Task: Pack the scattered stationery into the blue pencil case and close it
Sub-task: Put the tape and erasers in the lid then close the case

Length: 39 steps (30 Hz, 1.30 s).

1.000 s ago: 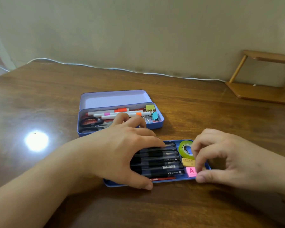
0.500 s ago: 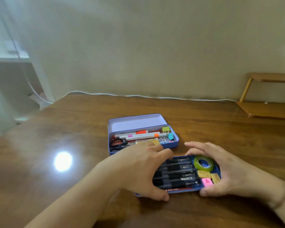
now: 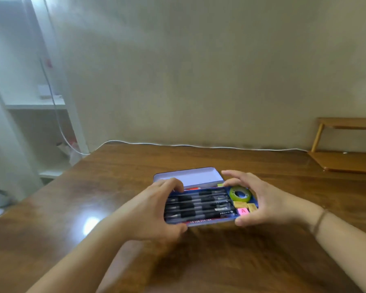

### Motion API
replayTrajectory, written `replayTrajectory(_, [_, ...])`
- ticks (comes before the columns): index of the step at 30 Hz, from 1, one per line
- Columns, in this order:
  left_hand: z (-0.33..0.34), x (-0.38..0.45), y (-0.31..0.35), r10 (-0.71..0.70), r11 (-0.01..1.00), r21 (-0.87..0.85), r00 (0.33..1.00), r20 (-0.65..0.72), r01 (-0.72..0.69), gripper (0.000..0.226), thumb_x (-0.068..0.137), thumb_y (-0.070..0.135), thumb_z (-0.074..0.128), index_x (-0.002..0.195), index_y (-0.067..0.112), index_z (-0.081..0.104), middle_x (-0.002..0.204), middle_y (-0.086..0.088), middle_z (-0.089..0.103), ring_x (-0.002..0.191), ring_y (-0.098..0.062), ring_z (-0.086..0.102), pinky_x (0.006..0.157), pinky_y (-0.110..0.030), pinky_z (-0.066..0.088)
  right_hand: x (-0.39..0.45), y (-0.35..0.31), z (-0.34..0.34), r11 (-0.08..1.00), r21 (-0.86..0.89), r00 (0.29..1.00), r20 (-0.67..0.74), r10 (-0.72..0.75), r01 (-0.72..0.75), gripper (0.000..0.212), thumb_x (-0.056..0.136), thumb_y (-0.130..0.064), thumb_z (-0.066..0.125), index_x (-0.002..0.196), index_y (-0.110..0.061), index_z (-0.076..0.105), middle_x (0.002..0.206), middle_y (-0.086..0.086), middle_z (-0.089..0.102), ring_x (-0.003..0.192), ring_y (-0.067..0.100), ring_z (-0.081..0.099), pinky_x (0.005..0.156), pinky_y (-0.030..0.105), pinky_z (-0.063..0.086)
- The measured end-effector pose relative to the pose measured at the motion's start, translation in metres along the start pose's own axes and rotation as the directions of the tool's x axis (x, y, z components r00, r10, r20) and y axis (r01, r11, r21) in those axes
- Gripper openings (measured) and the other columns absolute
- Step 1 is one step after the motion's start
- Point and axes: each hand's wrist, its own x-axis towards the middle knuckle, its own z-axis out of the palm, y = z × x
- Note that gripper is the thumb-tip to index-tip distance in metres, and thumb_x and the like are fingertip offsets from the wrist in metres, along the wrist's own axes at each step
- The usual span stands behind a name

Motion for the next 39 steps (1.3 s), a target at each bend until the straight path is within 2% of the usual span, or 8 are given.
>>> replayTrajectory(3, [0.003, 0.01, -0.027, -0.082, 0.996, -0.038, 0.995, -0.048, 0.08, 0.058, 0.062, 0.055, 0.074, 0.108, 0.039, 0.041, 0.105, 0.019, 0.051, 0.097, 0.0, 0.049, 0.077, -0.014, 0.04, 0.03, 0.001, 0.003, 1.0, -0.019, 1.0, -0.007, 0.01, -0.01, 0.111, 0.061, -0.05, 0.083, 0.142, -0.06, 0.008, 0.137, -0.017, 0.039, 0.127, 0.002, 0.041, 0.111, 0.032, 0.039])
replayTrajectory(10, [0.013, 0.022, -0.054, -0.193, 0.973, -0.119, 0.98, 0.043, 0.197, 0.058, 0.06, 0.059, 0.076, 0.105, 0.044, 0.041, 0.108, 0.015, 0.057, 0.096, -0.007, 0.058, 0.082, -0.027, 0.051, 0.063, 0.01, 0.008, 0.997, -0.052, 0.998, 0.037, 0.053, -0.051, 0.115, 0.06, -0.05, 0.081, 0.144, -0.058, 0.002, 0.14, -0.016, 0.039, 0.133, 0.012, 0.033, 0.116, 0.044, 0.029])
replayTrajectory(16, [0.017, 0.02, -0.062, -0.246, 0.965, -0.087, 0.968, 0.043, 0.249, 0.066, 0.055, 0.071, 0.07, 0.109, 0.046, 0.041, 0.114, 0.017, 0.053, 0.11, -0.014, 0.045, 0.095, -0.036, 0.044, 0.072, 0.011, 0.008, 0.997, -0.065, 0.993, 0.108, 0.055, -0.048, 0.109, 0.072, -0.038, 0.081, 0.147, -0.053, 0.002, 0.144, -0.016, 0.039, 0.131, 0.009, 0.036, 0.113, 0.038, 0.033])
replayTrajectory(22, [0.019, 0.017, -0.068, -0.286, 0.948, -0.135, 0.958, 0.028, 0.287, 0.083, 0.044, 0.085, 0.068, 0.114, 0.049, 0.042, 0.121, 0.023, 0.054, 0.12, -0.013, 0.047, 0.102, -0.037, 0.042, 0.073, 0.014, 0.011, 0.999, 0.005, 0.991, 0.131, 0.037, -0.038, 0.1, 0.077, -0.037, 0.078, 0.148, -0.048, 0.01, 0.143, -0.016, 0.04, 0.126, 0.008, 0.043, 0.107, 0.031, 0.039])
replayTrajectory(26, [0.02, 0.016, -0.063, -0.288, 0.936, -0.194, 0.956, 0.059, 0.294, 0.076, 0.055, 0.069, 0.078, 0.118, 0.043, 0.043, 0.125, 0.018, 0.055, 0.12, -0.006, 0.051, 0.101, -0.027, 0.042, 0.071, 0.015, 0.009, 0.999, -0.007, 0.992, 0.125, 0.036, -0.035, 0.097, 0.076, -0.038, 0.079, 0.147, -0.047, 0.014, 0.142, -0.017, 0.042, 0.126, 0.008, 0.044, 0.108, 0.032, 0.04])
replayTrajectory(32, [0.02, 0.017, -0.065, -0.308, 0.944, -0.092, 0.945, 0.11, 0.318, 0.094, 0.05, 0.086, 0.064, 0.13, 0.046, 0.035, 0.135, 0.021, 0.049, 0.129, -0.013, 0.036, 0.109, -0.039, 0.034, 0.068, 0.019, 0.013, 0.999, -0.022, 0.996, 0.078, 0.033, -0.032, 0.097, 0.075, -0.042, 0.078, 0.146, -0.052, 0.012, 0.144, -0.021, 0.044, 0.128, 0.009, 0.045, 0.11, 0.039, 0.039])
replayTrajectory(35, [0.023, 0.017, -0.063, -0.291, 0.951, -0.091, 0.955, 0.051, 0.295, 0.087, 0.063, 0.071, 0.071, 0.136, 0.042, 0.034, 0.131, 0.029, 0.045, 0.122, -0.002, 0.035, 0.106, -0.03, 0.025, 0.063, 0.025, 0.025, 0.998, 0.062, 0.999, 0.03, 0.021, -0.022, 0.093, 0.08, -0.04, 0.074, 0.147, -0.051, 0.01, 0.147, -0.023, 0.039, 0.132, 0.008, 0.041, 0.112, 0.038, 0.036])
replayTrajectory(39, [0.027, 0.012, -0.057, -0.24, 0.966, -0.108, 0.97, -0.028, 0.236, 0.083, 0.07, 0.07, 0.066, 0.14, 0.046, 0.028, 0.133, 0.035, 0.035, 0.129, 0.003, 0.022, 0.108, -0.028, 0.016, 0.06, 0.035, 0.035, 0.996, 0.089, 1.0, -0.004, -0.002, 0.002, 0.094, 0.077, -0.047, 0.075, 0.145, -0.054, 0.011, 0.15, -0.024, 0.032, 0.136, 0.006, 0.035, 0.112, 0.038, 0.036])
